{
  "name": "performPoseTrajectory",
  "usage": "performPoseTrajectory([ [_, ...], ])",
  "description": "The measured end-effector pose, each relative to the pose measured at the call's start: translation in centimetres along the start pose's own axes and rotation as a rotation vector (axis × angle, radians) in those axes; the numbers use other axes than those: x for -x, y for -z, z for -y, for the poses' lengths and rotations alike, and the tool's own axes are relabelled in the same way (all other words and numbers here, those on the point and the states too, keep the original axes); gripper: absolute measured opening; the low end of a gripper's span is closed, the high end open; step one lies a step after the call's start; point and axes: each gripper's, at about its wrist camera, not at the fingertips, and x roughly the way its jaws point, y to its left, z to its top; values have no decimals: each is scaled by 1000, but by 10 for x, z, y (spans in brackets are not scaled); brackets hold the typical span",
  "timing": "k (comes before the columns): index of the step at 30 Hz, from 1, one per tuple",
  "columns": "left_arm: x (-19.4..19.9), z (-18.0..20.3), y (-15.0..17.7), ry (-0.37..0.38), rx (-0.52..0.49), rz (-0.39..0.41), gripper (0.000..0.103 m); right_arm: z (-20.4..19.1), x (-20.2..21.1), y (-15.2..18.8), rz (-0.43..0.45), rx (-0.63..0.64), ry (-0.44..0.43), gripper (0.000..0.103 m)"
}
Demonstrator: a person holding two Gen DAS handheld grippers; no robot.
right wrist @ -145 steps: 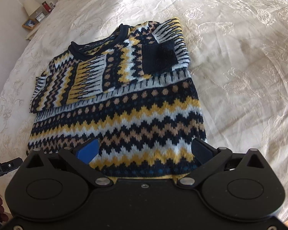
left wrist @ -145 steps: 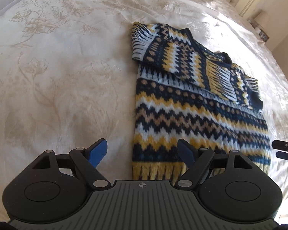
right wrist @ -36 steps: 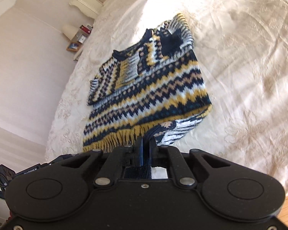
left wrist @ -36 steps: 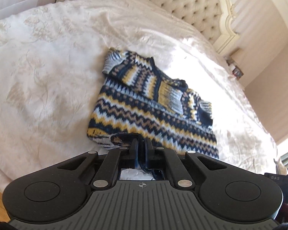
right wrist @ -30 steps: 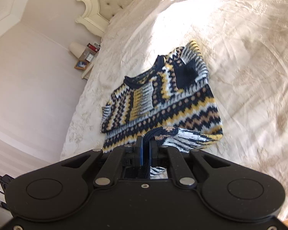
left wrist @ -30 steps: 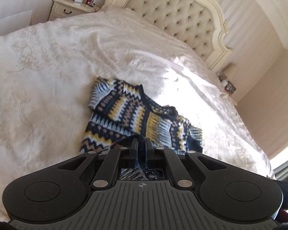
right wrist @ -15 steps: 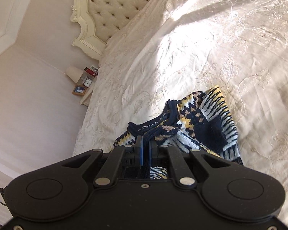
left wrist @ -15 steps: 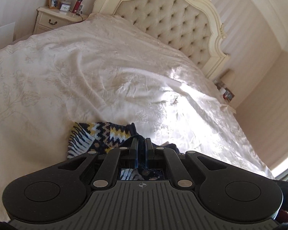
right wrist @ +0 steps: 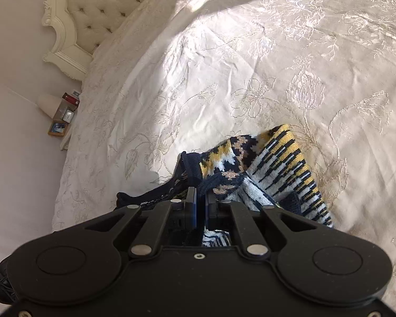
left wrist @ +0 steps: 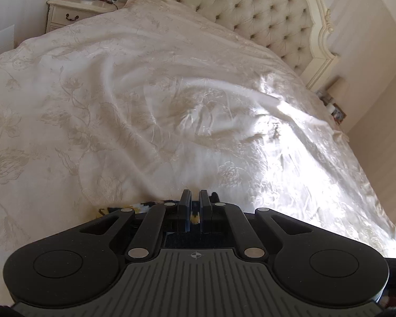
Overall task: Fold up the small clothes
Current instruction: 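Lift the hem with both grippers and carry it over toward the collar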
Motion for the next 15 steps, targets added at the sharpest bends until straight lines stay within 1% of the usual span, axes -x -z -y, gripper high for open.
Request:
performPoseTrajectory([
  [1,-4,-3,-2,-3,-1,-12,6,-1,-3,-2,-1,0,10,13],
  [3,-10,-8,-5,-4,-5,-29,6,-3,-10,-6,4,2,44,21],
  [4,-13,-10,-6,-5,-10,-42,7,-3,-11,-8,10,-1,57,22],
  [5,-16,-13,-6,-5,-15,-59,8,-3,-12,-9,16,-7,68,25],
  [6,-18,-15,-5,-3,-18,-79,8,-3,-12,-10,22,-9,77,33],
  [7,-21,-19,-4,2,-20,-101,15,-3,-12,-11,30,-1,86,38],
  [8,-24,-20,-2,9,-23,-119,26,-4,-11,-11,37,15,98,48],
  [9,-25,-22,1,17,-29,-131,29,-5,-11,-12,40,36,109,52],
  [12,-29,-23,9,26,-80,-176,31,-6,-11,-10,24,92,134,52],
  [14,-36,-23,16,35,-98,-224,36,-7,-12,-7,9,125,149,52],
  [15,-39,-23,19,44,-100,-247,36,-7,-13,-5,-2,144,159,54],
])
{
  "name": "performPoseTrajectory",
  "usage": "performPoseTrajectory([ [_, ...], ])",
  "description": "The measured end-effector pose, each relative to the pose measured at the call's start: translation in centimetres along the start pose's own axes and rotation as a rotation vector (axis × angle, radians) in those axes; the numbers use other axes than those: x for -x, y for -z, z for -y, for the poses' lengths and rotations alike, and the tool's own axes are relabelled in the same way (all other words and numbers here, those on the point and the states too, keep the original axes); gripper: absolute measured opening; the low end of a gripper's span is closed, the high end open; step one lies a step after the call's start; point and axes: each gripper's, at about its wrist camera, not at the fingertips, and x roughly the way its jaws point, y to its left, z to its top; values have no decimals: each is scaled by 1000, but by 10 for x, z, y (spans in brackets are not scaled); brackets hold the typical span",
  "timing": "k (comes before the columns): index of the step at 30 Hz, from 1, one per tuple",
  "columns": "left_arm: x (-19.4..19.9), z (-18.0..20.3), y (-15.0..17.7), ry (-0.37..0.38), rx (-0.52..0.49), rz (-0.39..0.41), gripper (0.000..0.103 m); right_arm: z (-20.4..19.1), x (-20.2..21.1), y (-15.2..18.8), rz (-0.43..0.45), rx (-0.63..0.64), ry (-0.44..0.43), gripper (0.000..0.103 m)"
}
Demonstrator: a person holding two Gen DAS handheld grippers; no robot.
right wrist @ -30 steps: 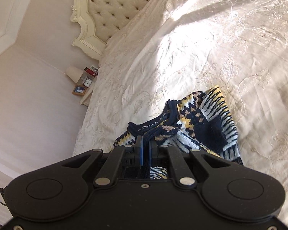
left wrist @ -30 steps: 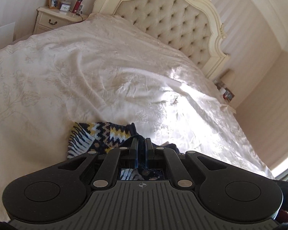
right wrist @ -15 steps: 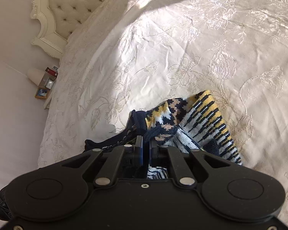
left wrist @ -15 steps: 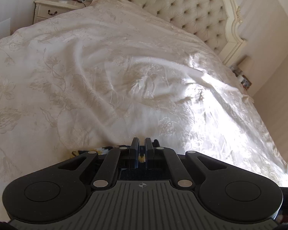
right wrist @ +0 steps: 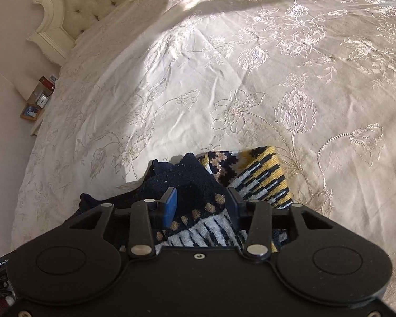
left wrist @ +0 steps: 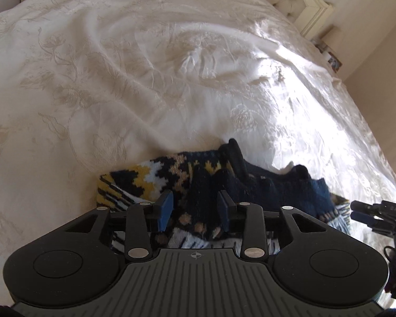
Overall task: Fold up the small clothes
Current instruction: 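Lift the hem with both grippers and carry it over toward the collar, then lower the hem onto the sweater body and open both grippers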
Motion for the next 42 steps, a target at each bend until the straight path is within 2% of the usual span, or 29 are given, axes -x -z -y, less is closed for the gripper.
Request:
performPoseTrajectory([
  [2,-11,0,3,6,-13,-49,37,0,-1,3,-13,23,13,56],
  [5,-22,2,7,-28,-35,-78,37,-2,-4,5,-33,69,25,56],
  [12,-35,-4,0,-39,41,-75,37,-13,-26,-8,-78,251,32,60],
  [15,-40,-2,-4,-42,44,-67,37,-16,-41,-15,-97,325,30,60],
  [21,-50,4,-5,-72,41,-66,36,-16,-68,-22,-161,382,-24,62],
  [22,-50,6,-4,-80,32,-58,25,-16,-70,-22,-167,388,-31,61],
  [23,-48,9,-2,-83,21,-39,6,-17,-70,-22,-169,396,-36,56],
  [24,-44,12,0,-85,16,-22,5,-17,-68,-22,-165,404,-41,32],
  [25,-40,15,2,-94,16,1,5,-18,-65,-22,-161,411,-52,15],
  [28,-13,31,12,-132,-9,125,5,-24,-44,-22,-118,432,-114,16],
  [32,14,48,9,-171,-65,216,5,-32,-12,-29,-34,471,-155,16],
  [35,3,47,-6,-186,-75,195,5,-35,-18,-40,-30,473,-139,16],
  [39,-29,46,-19,-232,-103,166,5,-32,-54,-45,-70,460,-93,16],
  [42,-57,47,-20,-288,-152,71,8,-30,-80,-43,-131,455,-56,19],
])
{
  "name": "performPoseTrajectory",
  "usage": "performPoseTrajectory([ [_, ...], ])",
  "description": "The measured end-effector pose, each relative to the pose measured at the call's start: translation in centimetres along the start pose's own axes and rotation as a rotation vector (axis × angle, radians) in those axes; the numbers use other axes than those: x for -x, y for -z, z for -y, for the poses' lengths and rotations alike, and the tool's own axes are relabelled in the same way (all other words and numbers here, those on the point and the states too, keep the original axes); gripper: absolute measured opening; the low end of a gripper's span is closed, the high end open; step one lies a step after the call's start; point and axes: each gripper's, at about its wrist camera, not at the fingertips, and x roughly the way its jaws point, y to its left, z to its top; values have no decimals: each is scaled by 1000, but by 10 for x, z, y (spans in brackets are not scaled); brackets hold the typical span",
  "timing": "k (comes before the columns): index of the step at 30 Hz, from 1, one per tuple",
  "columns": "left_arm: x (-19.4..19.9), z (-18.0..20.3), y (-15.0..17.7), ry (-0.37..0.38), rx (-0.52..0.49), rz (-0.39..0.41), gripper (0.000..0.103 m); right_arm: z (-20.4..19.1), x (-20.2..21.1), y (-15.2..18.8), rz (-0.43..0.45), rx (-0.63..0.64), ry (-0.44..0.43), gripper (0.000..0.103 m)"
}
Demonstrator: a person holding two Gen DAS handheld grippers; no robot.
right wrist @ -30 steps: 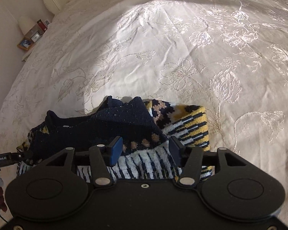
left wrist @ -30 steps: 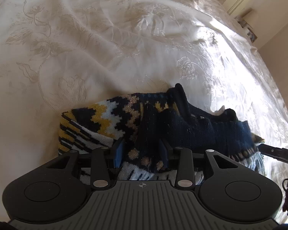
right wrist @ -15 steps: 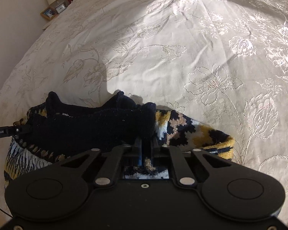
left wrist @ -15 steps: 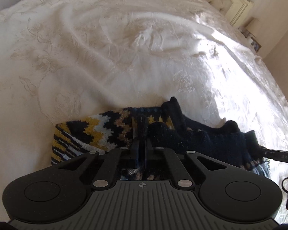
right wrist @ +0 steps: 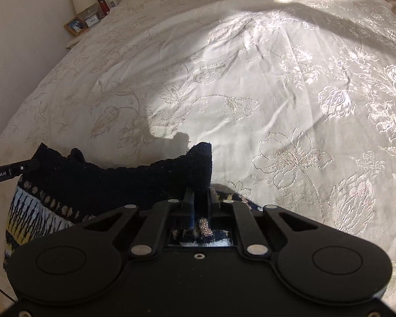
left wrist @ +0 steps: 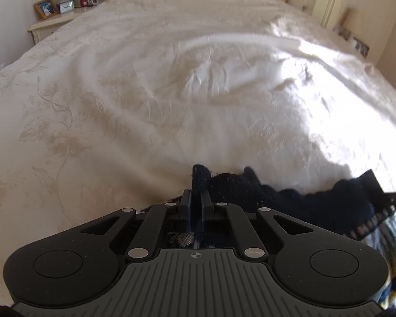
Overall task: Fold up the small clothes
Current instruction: 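Lower the hem onto the sweater body and open both grippers, then move both grippers to the folded edge of the sweater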
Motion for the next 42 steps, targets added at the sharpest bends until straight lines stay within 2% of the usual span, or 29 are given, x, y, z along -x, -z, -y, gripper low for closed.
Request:
performPoseTrajectory([
  [2,-12,-2,2,-13,-3,-55,13,2,-8,2,-22,-10,14,26],
  [3,-11,-5,3,-11,12,-61,15,4,-9,3,-26,-21,20,32],
  [4,-8,-9,3,-5,36,-58,21,5,-7,4,-21,-34,20,33],
  [5,-2,-13,3,9,63,-49,27,7,-2,4,-11,-45,22,41],
  [6,6,-17,4,27,88,-38,30,8,4,5,4,-50,28,57],
  [8,22,-22,7,49,116,-23,39,10,20,6,40,-55,25,75],
  [12,60,-16,18,41,140,2,46,13,49,16,83,-73,29,76],
  [14,75,-6,27,63,151,-5,48,13,62,24,91,-76,33,77],
  [19,89,34,65,114,68,-76,50,-8,85,54,63,-57,12,81],
  [23,89,55,97,131,22,-131,50,-42,87,82,14,29,-17,83],
  [27,86,56,121,63,-36,-165,50,-72,82,113,-43,144,-15,85],
  [32,75,32,125,-41,-36,-206,50,-67,62,143,-151,234,125,88],
  [34,74,22,123,-46,-14,-216,50,-50,63,151,-174,203,167,88],
  [38,80,21,120,-49,21,-220,50,-27,76,152,-170,108,181,90],
  [40,87,22,119,-43,61,-219,50,-9,90,151,-139,4,132,90],
  [42,98,24,119,-6,133,-197,50,10,104,151,-92,-99,81,92],
])
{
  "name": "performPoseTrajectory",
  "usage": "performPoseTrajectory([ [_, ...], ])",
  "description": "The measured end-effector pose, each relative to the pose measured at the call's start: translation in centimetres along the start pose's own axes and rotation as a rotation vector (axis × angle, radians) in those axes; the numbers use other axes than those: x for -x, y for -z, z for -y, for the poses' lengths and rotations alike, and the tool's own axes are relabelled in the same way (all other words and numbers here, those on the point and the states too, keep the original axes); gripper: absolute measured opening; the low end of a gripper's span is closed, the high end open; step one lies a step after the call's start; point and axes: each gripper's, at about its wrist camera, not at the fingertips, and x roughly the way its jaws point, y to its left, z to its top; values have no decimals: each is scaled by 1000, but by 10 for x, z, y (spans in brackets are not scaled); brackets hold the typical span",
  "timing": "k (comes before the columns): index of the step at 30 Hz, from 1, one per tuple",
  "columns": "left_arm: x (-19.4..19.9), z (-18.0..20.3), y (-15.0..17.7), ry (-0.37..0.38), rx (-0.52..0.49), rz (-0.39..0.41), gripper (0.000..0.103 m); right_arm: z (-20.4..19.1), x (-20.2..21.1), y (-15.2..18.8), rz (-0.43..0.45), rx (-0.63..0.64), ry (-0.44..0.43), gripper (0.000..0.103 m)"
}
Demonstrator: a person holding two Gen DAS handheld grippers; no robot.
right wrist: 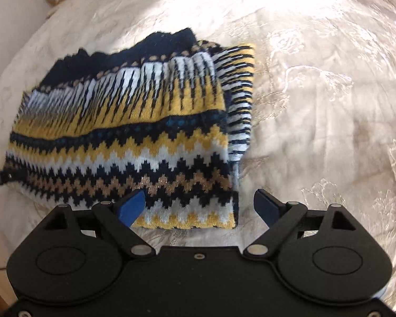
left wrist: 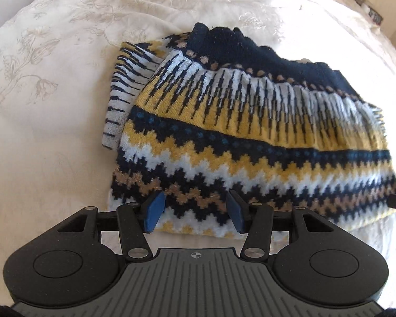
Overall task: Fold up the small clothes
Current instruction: 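Move both grippers to the folded edge of the sweater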
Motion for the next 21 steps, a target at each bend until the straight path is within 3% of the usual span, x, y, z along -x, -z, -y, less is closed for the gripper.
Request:
performPoseTrajectory([
  [4,12,11,-1,68,89,20,50,33,15,-1,43,-129,-91,97],
  [8,12,29,-11,95,103,24,50,49,16,-7,40,-184,-153,97],
  [21,-29,85,-46,22,16,-3,50,59,-16,-34,-15,-193,-309,102],
])
